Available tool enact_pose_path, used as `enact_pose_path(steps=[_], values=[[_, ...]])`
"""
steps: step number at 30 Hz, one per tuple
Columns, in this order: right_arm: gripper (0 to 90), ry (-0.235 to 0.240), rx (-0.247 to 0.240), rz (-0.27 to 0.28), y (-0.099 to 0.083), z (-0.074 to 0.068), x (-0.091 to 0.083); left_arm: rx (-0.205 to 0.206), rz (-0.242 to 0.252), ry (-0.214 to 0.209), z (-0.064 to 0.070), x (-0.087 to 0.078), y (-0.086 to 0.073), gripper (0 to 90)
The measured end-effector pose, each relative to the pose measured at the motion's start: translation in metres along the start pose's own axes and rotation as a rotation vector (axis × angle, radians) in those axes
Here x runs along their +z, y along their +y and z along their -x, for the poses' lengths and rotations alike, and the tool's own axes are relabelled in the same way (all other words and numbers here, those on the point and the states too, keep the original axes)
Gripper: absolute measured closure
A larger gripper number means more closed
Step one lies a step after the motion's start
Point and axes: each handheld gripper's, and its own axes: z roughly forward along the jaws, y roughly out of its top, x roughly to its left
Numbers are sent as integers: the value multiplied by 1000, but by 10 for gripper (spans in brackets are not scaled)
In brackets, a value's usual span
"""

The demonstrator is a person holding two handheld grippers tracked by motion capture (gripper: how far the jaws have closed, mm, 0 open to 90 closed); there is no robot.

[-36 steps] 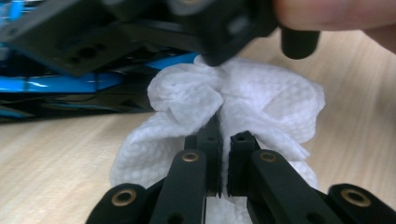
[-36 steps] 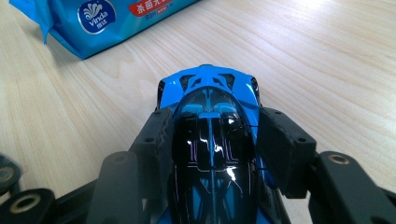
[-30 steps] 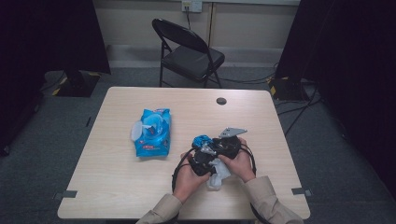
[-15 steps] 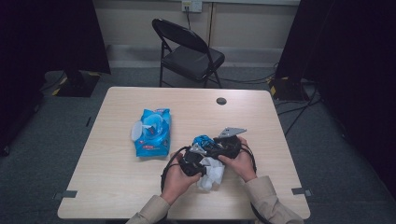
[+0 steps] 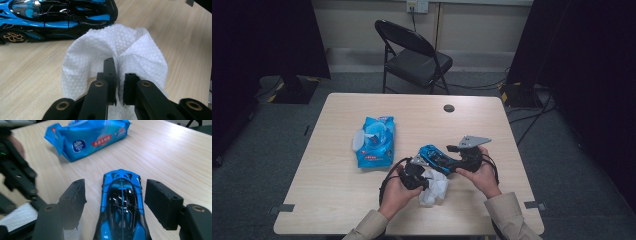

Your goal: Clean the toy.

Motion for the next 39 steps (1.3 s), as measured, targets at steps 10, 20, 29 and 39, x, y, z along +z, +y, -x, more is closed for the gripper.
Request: enact_pose_path(steps=[10,20,29,39], values=[[341,72,-16,-20,-7,-22,-12,35,-20,6,-1,0,-3,631],[358,146,-34,-90,-22,-49,-7,77,-42,-2,0,-6,-13,573],[398,154,-57,-166,-38,-64,12,93,-63,11,-4,-18,-27,537],[464,127,-127,-233,-46,-69,24,32,10,38,-19,-35,-31,453]])
